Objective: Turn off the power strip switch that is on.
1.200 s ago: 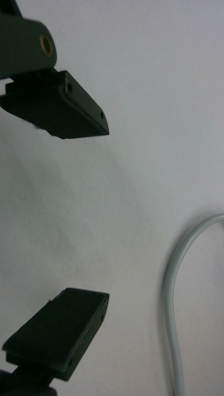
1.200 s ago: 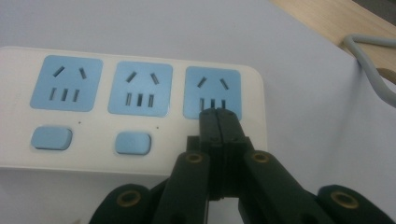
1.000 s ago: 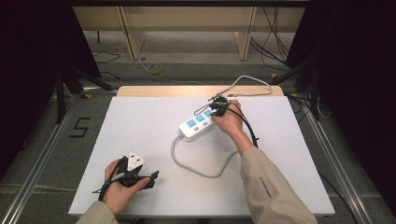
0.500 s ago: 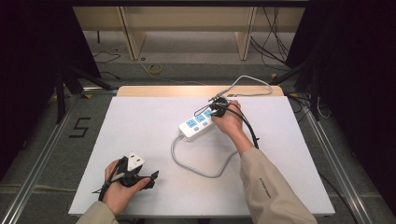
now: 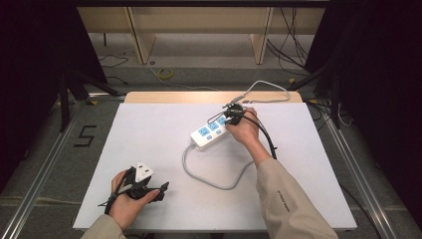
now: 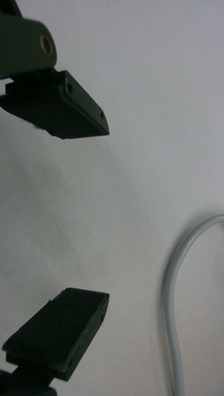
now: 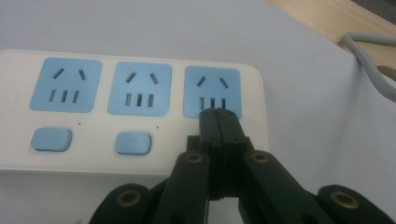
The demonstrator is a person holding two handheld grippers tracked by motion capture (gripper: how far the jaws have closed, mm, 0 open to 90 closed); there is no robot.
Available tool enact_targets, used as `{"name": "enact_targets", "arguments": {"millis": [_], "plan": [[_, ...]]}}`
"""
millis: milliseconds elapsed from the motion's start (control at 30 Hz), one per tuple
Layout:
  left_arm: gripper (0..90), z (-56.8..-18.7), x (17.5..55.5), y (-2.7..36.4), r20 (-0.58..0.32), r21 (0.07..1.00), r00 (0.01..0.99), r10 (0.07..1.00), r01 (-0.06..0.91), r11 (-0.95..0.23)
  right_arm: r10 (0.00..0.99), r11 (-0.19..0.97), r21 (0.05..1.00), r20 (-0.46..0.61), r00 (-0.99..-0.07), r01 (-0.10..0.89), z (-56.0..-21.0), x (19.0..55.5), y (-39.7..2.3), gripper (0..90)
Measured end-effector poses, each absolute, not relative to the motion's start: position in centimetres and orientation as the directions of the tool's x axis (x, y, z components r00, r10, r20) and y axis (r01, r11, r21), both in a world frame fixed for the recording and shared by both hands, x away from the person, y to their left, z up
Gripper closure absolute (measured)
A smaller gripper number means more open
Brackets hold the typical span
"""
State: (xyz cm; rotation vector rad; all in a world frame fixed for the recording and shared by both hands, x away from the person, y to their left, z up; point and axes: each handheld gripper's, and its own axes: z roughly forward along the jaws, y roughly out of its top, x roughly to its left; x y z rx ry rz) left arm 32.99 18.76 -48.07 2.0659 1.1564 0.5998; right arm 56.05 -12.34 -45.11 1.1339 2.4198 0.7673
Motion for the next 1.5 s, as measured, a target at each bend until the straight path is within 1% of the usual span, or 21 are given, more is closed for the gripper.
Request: {"name": "enact_targets", "arguments": {"millis": [600,1333,1500], "plan": [[16.2,-48.1,33.0,18.7,0.064,0.749,0.499,0.864,0.548,-0.372,0.783,0.539,0.619,-0.117,-0.611,0.571,-44.9,55.8,-12.3,90.0],[16.3,-48.1,33.0,18.7,0.067,0.747,0.499,0.864,0.55,-0.374,0.79,0.509,0.643,-0.084,-0.608,0.572,-44.9,55.0,-13.1,90.0],[16.3,-48.0,33.0,18.7,0.067,0.747,0.497,0.865,0.55,-0.374,0.78,0.517,0.641,-0.08,-0.621,0.567,-44.8,54.6,-13.3,90.0]]}}
